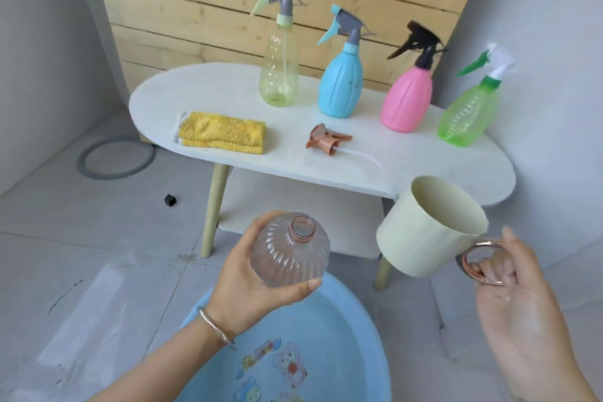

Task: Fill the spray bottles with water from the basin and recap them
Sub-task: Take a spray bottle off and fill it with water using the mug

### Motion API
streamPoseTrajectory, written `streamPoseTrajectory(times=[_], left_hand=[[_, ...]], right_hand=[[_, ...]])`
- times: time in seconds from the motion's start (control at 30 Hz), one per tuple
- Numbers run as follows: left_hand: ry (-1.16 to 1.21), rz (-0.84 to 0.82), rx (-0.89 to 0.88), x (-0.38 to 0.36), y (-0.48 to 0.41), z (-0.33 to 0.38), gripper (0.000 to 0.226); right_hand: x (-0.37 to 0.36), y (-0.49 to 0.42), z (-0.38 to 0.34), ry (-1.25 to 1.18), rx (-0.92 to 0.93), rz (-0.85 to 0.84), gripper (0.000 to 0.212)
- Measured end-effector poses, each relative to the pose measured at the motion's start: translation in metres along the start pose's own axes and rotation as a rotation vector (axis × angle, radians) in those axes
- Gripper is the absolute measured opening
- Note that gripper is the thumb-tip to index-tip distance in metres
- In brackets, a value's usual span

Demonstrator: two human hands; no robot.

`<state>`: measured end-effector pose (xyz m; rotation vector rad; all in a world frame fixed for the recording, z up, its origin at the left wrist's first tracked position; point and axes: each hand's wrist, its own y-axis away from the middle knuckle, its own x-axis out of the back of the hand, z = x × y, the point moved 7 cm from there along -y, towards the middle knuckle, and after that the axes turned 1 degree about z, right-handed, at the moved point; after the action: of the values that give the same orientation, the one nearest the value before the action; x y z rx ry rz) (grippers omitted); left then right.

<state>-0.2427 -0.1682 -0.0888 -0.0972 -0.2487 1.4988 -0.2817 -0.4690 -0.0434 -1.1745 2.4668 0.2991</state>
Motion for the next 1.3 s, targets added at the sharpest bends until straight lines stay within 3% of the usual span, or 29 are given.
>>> streamPoseTrajectory(times=[0.3,0.47,0.63,1.17,1.3], left_hand=[[0.073,0.026,-0.053,-0.043,-0.053,0.092,0.081],[0.063,0.072,-0.086,-0.063,-0.08,0.105,0.091],[0.041,0.086,-0.091,-0.076,-0.095,0.107,0.083],[-0.011,0.053,-0.111,-0.082,-0.105,0.101,0.088],[-0.004,0.068,-0.086,-0.078,-0.106,0.096,0.1]], right_hand=[[-0.014,-0.088,-0.086,0.027,0.131,0.074,0.038],[-0.012,-0.141,-0.079,0.137,0.063,0.16,0.036],[-0.01,-0.171,-0.054,0.151,-0.025,0.239,0.034],[-0.009,-0.21,-0.015,0.218,-0.116,0.185,0.039],[-0.003,-0.209,-0.015,0.274,-0.08,0.147,0.029]])
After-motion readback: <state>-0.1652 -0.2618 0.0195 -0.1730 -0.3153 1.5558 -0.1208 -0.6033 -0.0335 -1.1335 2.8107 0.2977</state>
